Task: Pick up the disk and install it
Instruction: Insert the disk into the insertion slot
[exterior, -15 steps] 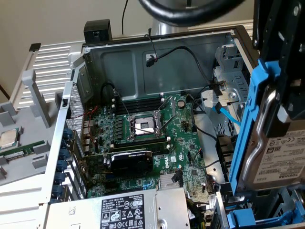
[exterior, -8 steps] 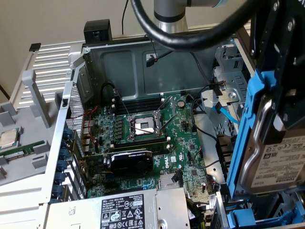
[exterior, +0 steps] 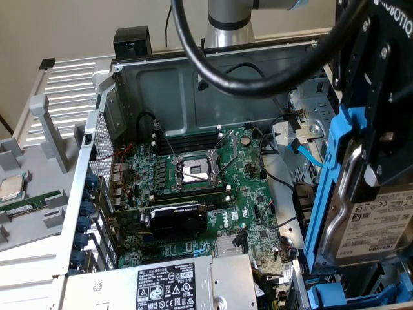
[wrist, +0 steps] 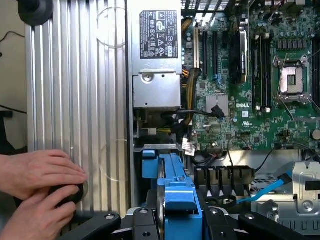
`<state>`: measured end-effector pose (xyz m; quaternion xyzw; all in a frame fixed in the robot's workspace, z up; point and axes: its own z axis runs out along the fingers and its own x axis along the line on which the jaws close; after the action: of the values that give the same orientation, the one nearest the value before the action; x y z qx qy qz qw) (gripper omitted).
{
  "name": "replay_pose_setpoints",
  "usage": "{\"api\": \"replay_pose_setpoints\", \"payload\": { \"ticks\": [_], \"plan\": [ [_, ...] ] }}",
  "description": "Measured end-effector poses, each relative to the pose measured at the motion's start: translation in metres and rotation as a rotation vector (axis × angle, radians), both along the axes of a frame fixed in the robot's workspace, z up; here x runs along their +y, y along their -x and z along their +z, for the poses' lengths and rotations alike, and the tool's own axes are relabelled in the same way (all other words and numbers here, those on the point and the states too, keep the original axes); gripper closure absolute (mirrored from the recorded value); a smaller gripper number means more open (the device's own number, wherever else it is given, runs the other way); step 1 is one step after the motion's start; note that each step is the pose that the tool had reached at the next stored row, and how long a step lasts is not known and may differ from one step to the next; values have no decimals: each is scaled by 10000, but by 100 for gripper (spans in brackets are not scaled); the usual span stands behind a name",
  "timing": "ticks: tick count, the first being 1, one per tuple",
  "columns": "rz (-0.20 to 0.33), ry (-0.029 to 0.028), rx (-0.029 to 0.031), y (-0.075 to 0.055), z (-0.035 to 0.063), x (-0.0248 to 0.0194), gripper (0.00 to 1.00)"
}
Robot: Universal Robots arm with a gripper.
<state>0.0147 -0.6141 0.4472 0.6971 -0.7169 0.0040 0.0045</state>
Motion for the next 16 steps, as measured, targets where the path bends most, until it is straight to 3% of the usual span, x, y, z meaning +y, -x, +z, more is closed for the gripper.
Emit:
{"api": "replay_pose_setpoints", "payload": {
  "ticks": [12, 16],
  "plan": [
    [57, -40, 3, 0, -67, -14, 63],
    [129, -98, 3, 0, -87, -14, 63]
  ]
}}
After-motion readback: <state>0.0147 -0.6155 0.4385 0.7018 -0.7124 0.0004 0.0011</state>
